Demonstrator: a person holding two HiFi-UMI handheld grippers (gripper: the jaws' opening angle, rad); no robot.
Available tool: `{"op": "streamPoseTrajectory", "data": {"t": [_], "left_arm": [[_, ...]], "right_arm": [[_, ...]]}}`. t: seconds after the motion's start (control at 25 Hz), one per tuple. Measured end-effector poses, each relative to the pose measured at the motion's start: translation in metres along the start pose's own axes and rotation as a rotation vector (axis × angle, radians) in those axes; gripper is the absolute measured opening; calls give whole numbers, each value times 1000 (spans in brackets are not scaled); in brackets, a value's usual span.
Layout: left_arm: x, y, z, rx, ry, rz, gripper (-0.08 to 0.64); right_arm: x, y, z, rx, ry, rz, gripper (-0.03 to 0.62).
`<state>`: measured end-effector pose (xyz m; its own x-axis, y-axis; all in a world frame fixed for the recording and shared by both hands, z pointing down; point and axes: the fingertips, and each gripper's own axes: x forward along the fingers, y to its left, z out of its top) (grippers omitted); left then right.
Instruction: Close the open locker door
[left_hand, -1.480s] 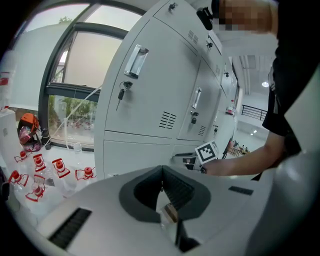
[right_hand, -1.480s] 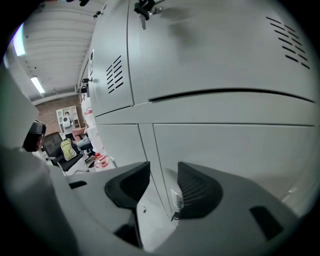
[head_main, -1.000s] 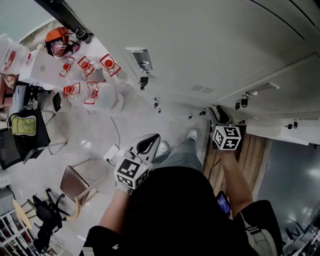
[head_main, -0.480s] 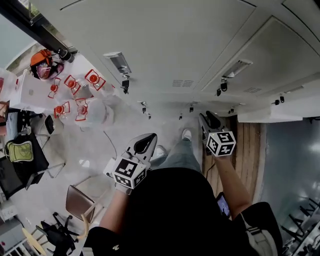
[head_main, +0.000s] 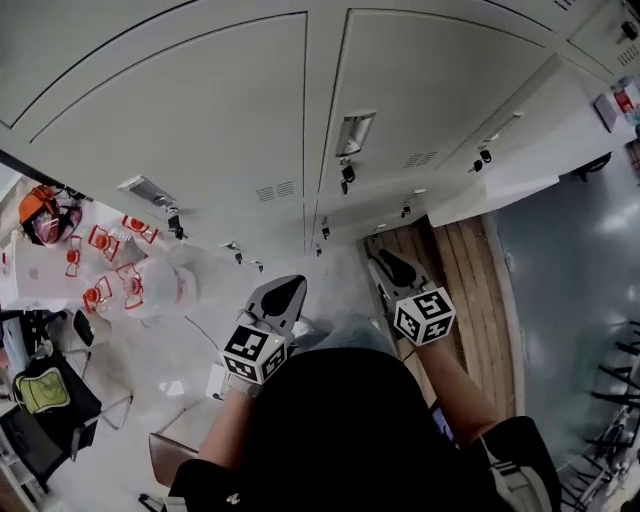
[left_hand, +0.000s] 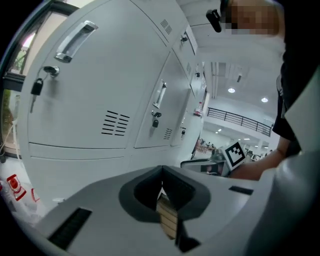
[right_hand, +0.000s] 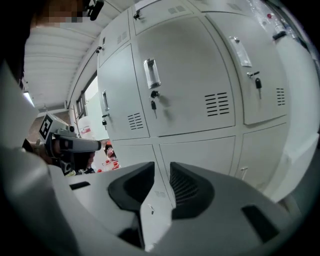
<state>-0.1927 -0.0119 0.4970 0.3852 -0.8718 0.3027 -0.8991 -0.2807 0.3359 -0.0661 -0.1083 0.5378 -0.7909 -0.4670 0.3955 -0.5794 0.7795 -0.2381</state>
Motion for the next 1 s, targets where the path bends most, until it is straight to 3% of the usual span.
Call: {"op": "streamPoseTrajectory", "data": {"t": [0.6, 1.0], "left_arm": [[92, -98, 96, 87, -68, -218, 23], [110, -136, 167, 205, -176, -263, 23]], "right_arm": [[-118, -59, 110, -13, -212, -146, 84], [-155, -74, 176, -108, -335, -181, 83]]}}
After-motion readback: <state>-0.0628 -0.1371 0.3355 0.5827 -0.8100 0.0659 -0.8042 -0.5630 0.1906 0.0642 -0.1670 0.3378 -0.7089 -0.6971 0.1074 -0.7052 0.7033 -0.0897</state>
